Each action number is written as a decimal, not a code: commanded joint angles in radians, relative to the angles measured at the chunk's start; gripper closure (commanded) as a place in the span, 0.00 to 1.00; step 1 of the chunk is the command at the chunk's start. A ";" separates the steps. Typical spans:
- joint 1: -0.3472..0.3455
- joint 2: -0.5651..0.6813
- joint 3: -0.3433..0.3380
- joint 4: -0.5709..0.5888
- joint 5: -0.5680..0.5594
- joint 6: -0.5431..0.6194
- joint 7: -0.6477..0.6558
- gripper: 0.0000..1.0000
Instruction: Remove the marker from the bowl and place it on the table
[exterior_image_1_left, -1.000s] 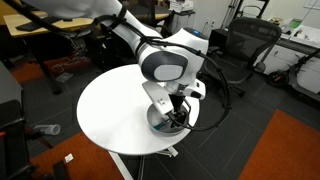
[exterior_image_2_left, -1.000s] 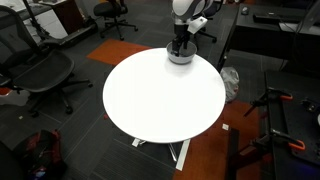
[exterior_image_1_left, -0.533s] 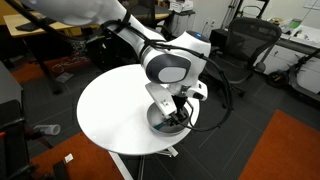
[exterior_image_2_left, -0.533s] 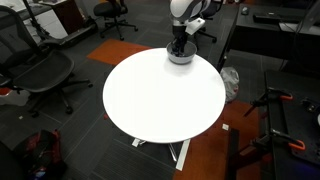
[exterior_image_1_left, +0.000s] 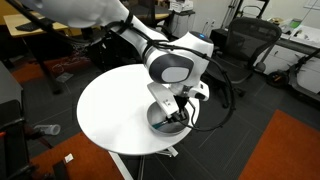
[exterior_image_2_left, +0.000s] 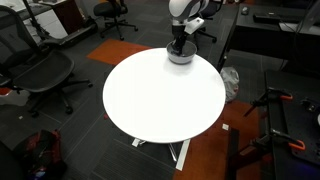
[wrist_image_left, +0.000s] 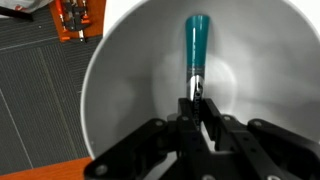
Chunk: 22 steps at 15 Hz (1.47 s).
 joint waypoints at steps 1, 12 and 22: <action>0.003 -0.027 -0.002 -0.010 0.010 -0.028 0.033 0.95; 0.070 -0.280 -0.029 -0.316 0.000 0.107 0.161 0.95; 0.181 -0.482 -0.044 -0.560 -0.052 0.223 0.261 0.95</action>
